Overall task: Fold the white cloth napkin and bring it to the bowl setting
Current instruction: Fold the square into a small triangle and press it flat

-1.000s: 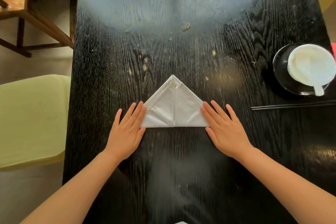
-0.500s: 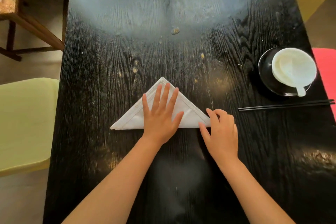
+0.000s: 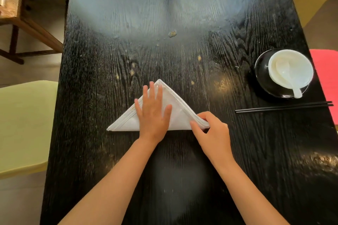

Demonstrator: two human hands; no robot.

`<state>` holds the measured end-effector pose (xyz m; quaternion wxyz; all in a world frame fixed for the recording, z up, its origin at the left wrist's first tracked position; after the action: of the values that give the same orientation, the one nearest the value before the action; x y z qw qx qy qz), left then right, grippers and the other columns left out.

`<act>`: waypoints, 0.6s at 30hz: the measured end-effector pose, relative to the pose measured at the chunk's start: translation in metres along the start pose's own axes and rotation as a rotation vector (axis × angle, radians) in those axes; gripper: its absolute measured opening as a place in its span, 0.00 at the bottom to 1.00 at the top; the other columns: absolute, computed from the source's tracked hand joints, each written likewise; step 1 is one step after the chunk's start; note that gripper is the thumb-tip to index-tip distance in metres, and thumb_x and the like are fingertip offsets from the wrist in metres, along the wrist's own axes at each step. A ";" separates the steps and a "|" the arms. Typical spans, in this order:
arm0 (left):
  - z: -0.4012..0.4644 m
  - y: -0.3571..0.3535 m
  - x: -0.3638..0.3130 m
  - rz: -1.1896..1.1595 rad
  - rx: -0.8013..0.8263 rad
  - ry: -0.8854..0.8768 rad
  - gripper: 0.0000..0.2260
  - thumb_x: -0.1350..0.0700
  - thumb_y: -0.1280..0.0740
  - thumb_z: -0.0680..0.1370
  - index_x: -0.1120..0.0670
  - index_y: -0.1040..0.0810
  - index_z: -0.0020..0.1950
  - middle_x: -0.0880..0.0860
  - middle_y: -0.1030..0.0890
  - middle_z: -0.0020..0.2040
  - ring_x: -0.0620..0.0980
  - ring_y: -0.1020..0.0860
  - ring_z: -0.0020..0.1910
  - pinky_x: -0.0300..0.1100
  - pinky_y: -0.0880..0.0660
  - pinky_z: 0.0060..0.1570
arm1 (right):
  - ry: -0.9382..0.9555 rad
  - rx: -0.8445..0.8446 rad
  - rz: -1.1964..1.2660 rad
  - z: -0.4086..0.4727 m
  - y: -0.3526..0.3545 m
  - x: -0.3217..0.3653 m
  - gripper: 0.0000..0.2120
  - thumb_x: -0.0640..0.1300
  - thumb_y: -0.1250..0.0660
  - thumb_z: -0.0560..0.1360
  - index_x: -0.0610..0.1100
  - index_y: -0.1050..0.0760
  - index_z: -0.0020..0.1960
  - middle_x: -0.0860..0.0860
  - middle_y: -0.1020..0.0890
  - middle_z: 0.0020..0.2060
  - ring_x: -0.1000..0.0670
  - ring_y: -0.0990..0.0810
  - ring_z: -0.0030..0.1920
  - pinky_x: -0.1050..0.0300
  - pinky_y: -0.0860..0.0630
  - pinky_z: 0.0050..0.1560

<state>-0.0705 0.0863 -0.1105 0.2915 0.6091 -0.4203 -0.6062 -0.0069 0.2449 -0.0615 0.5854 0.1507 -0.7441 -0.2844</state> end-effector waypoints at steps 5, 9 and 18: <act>-0.036 0.061 0.008 -0.572 -0.102 0.378 0.23 0.40 0.46 0.76 0.55 0.25 0.59 0.54 0.22 0.58 0.50 0.24 0.57 0.48 0.30 0.61 | 0.150 0.011 0.115 -0.012 -0.012 0.049 0.05 0.49 0.33 0.70 0.50 0.23 0.45 0.60 0.21 0.37 0.56 0.22 0.38 0.49 0.25 0.45; -0.055 0.082 0.018 -0.988 0.254 0.716 0.18 0.43 0.41 0.77 0.55 0.20 0.45 0.53 0.16 0.41 0.49 0.18 0.41 0.45 0.23 0.46 | 0.248 0.090 0.122 -0.019 -0.048 0.079 0.09 0.51 0.32 0.70 0.49 0.21 0.47 0.58 0.19 0.39 0.57 0.23 0.39 0.46 0.26 0.46; -0.050 0.109 0.063 -0.673 0.282 0.537 0.10 0.62 0.39 0.78 0.53 0.19 0.48 0.52 0.17 0.43 0.43 0.18 0.36 0.33 0.23 0.35 | 0.522 0.118 -0.164 0.025 -0.074 0.099 0.21 0.38 0.45 0.67 0.45 0.21 0.55 0.48 0.18 0.48 0.43 0.22 0.50 0.43 0.28 0.50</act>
<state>-0.0444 -0.0275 -0.0426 0.0910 0.8812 -0.1868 -0.4247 -0.0658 0.1370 -0.0318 0.7227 0.3122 -0.5686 -0.2386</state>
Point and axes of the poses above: each hand's wrist, its own z-axis towards the middle knuckle, its own y-axis out of the back of the hand, x = y × z, the point moved 5 cm from there along z, towards the middle knuckle
